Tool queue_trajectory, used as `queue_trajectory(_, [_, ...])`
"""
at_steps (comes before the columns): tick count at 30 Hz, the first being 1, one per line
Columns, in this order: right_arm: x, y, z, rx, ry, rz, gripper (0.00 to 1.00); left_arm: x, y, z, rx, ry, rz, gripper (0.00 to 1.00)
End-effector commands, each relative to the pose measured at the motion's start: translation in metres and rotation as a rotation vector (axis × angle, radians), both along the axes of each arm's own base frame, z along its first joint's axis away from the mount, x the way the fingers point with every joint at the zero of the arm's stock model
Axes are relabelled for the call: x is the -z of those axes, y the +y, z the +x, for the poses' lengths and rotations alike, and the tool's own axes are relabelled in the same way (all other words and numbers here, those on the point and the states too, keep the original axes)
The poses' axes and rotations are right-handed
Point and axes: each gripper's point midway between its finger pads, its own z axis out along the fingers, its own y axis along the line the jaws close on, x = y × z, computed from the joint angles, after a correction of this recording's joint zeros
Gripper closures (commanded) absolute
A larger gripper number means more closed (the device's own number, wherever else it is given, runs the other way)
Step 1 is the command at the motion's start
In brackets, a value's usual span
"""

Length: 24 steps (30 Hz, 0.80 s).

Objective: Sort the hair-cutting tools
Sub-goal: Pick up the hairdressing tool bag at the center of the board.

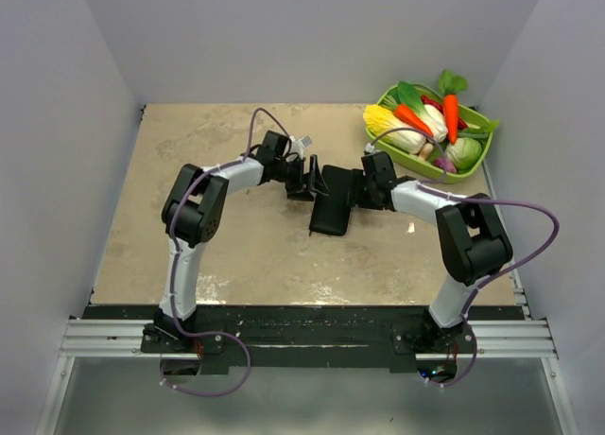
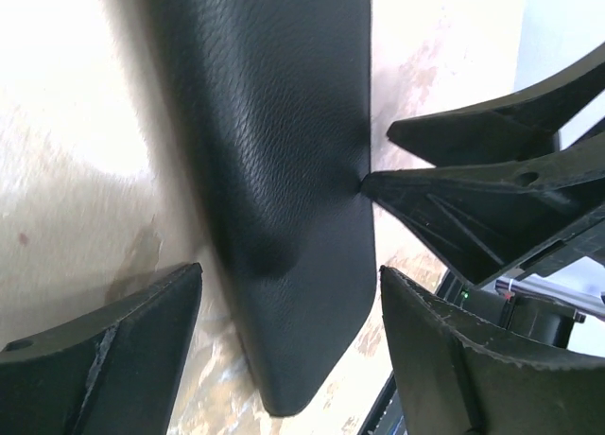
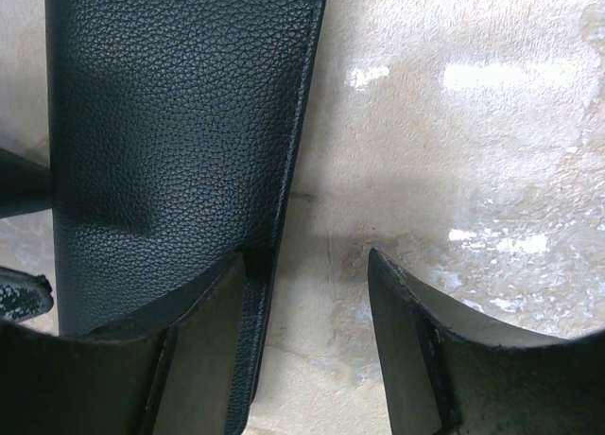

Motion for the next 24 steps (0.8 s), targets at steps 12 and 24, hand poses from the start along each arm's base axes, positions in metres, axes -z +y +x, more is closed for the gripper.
queue_trajectory(12, [0.020,-0.043,-0.017,0.075,0.055,-0.039,0.43,0.078,-0.021,-0.003,0.032,0.094,0.106,0.18])
queue_trajectory(24, [0.020,-0.053,-0.021,0.097,0.053,-0.041,0.43,0.086,-0.060,-0.037,0.128,0.146,0.050,0.26])
